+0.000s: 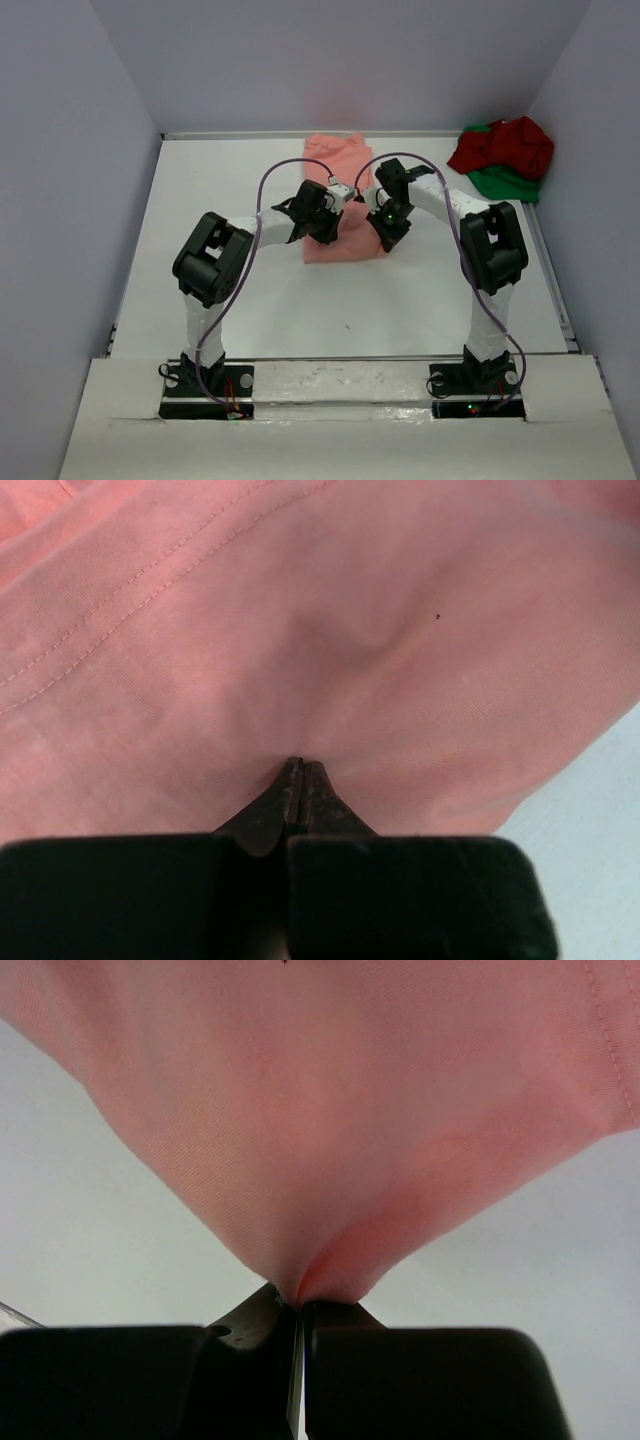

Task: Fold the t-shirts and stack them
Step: Fold the folded rectangular tshirt in 1/3 of the way

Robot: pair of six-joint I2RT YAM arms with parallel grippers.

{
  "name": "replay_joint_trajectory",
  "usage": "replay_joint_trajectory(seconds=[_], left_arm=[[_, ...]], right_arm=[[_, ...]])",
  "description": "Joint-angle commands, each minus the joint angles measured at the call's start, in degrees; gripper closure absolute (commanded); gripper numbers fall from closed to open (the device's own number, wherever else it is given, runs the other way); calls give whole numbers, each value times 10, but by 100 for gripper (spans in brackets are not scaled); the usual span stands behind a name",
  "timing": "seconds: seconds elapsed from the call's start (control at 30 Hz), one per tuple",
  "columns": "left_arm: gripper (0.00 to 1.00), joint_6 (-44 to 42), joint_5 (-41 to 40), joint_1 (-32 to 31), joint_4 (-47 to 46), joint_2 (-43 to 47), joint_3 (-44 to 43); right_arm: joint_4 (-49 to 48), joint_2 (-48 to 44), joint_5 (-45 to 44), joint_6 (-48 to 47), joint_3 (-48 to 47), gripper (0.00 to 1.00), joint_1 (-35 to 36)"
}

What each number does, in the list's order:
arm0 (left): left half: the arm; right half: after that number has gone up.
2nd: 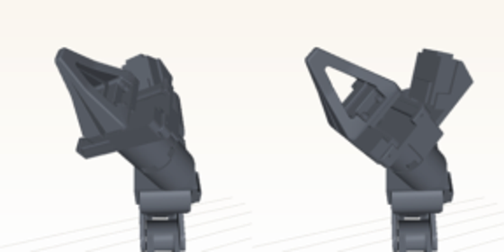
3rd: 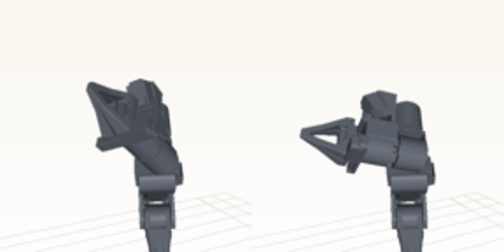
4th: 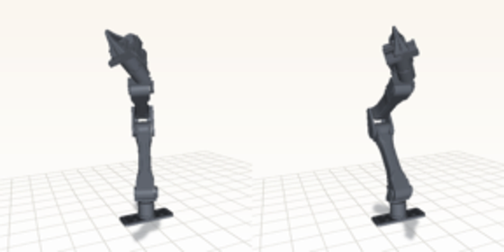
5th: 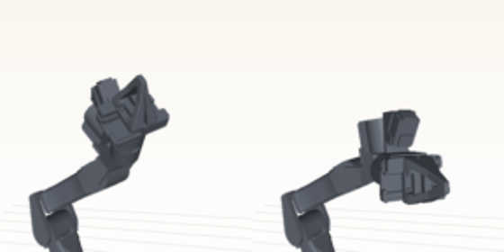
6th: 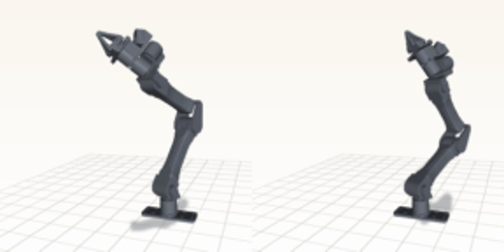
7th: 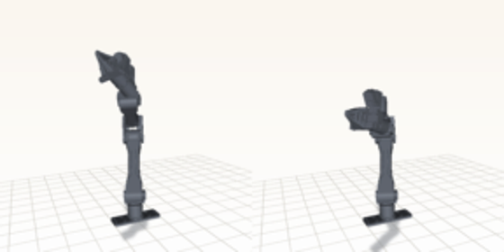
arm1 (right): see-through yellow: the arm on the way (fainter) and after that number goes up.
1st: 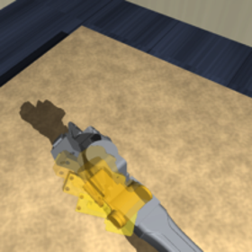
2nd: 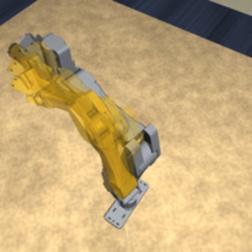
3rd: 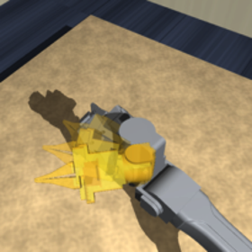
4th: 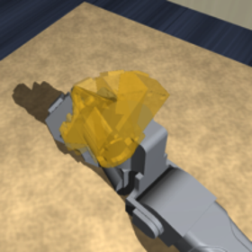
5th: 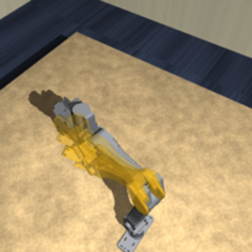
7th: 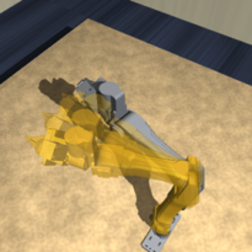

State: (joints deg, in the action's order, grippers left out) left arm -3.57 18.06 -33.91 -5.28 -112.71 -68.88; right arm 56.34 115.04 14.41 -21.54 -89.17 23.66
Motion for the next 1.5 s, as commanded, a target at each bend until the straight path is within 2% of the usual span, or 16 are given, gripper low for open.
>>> replay_joint_trajectory(seconds=[0.0, 0.37, 0.83, 0.93, 1.07, 1.23, 1.3, 1.33, 1.4, 1.43, 1.47], left_arm=[[100, 7, -33, -7, 8, -3, 2], [100, -9, -48, -10, 37, 15, -4], [100, -23, -51, -10, 68, 19, -21], [100, -28, -51, -11, 73, 21, -21], [100, -32, -55, -10, 88, 21, -31], [100, -35, -58, -10, 97, 22, -37], [100, -35, -62, -10, 99, 22, -39], [100, -38, -62, -11, 101, 23, -39], [100, -40, -63, -12, 103, 25, -39], [100, -42, -64, -12, 105, 25, -41], [100, -42, -65, -12, 106, 25, -42]], right_arm=[[22, -13, 4, -7, 7, 100, 2], [-84, -75, -66, -53, 157, 100, 2], [-221, -133, -76, -115, 267, 100, 2], [-201, -158, -54, -102, 246, 100, 2], [-95, -219, 33, -90, 177, 100, 2], [30, -264, 86, -103, 100, 100, 2], [69, -270, 110, -114, 80, 97, 2], [89, -272, 110, -114, 71, 80, 2], [109, -279, 106, -122, 69, 61, 2], [111, -281, 99, -118, 75, 40, 2], [117, -284, 95, -119, 81, 32, 2]])
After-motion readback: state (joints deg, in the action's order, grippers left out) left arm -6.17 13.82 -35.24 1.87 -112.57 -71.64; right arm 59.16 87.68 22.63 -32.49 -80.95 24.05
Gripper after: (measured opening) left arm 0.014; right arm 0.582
